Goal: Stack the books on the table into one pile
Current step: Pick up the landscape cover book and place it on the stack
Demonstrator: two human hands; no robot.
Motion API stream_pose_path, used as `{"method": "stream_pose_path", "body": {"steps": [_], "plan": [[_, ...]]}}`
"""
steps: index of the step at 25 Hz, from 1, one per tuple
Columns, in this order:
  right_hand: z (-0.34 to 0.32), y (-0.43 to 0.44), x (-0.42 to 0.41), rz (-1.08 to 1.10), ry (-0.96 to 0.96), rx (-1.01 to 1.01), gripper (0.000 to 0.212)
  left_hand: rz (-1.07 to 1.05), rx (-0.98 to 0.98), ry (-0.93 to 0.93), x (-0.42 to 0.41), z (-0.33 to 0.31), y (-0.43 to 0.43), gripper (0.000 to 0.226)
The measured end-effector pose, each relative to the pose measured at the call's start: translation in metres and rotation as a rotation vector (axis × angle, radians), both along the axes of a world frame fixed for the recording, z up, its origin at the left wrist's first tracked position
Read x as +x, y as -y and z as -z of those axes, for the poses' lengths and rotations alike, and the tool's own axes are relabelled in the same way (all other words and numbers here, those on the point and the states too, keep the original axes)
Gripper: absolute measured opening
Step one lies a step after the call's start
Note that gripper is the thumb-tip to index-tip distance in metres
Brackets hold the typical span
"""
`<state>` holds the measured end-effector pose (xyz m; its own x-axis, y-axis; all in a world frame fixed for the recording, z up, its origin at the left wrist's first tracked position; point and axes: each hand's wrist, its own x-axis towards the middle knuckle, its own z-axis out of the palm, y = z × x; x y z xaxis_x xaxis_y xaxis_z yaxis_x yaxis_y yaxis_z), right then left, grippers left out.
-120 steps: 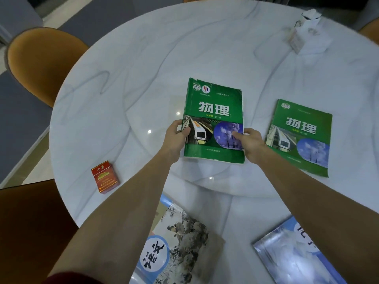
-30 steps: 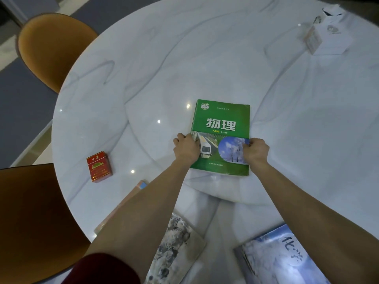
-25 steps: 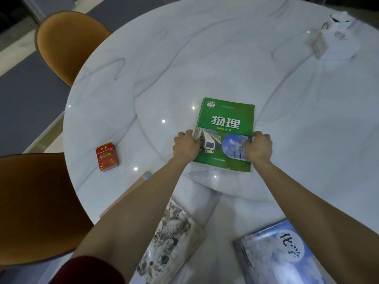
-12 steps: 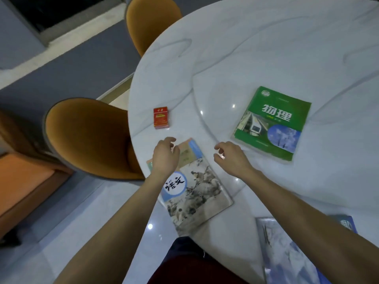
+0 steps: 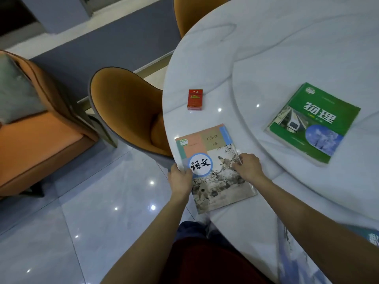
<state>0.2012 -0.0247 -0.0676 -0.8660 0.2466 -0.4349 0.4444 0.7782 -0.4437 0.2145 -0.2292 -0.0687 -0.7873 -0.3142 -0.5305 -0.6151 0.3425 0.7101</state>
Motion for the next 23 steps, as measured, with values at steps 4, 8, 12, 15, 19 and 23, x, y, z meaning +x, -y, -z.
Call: {"method": "stream_pose_path", "body": {"steps": [4,8,12,15,19,23], "plan": [[0.001,0.002,-0.004,0.095,0.008,-0.016,0.020,-0.128,0.085,-0.016,0.004,-0.003,-0.010,0.032],[0.003,-0.001,-0.005,0.184,0.035,-0.100,0.025,-0.045,0.250,0.017,0.001,-0.010,-0.013,0.032],[0.004,-0.005,0.001,0.316,0.006,-0.249,0.025,0.075,0.418,-0.077,0.009,-0.021,-0.012,0.047],[-0.003,-0.011,0.009,0.465,-0.056,-0.565,0.020,0.156,0.493,-0.178,-0.001,-0.032,-0.001,0.047],[-0.031,-0.038,0.017,0.593,-0.165,-0.965,0.009,0.222,0.573,-0.196,-0.038,-0.064,-0.006,0.044],[-0.064,-0.077,0.018,0.681,-0.338,-1.089,0.014,0.371,0.519,-0.225,-0.086,-0.085,-0.049,0.043]]}}
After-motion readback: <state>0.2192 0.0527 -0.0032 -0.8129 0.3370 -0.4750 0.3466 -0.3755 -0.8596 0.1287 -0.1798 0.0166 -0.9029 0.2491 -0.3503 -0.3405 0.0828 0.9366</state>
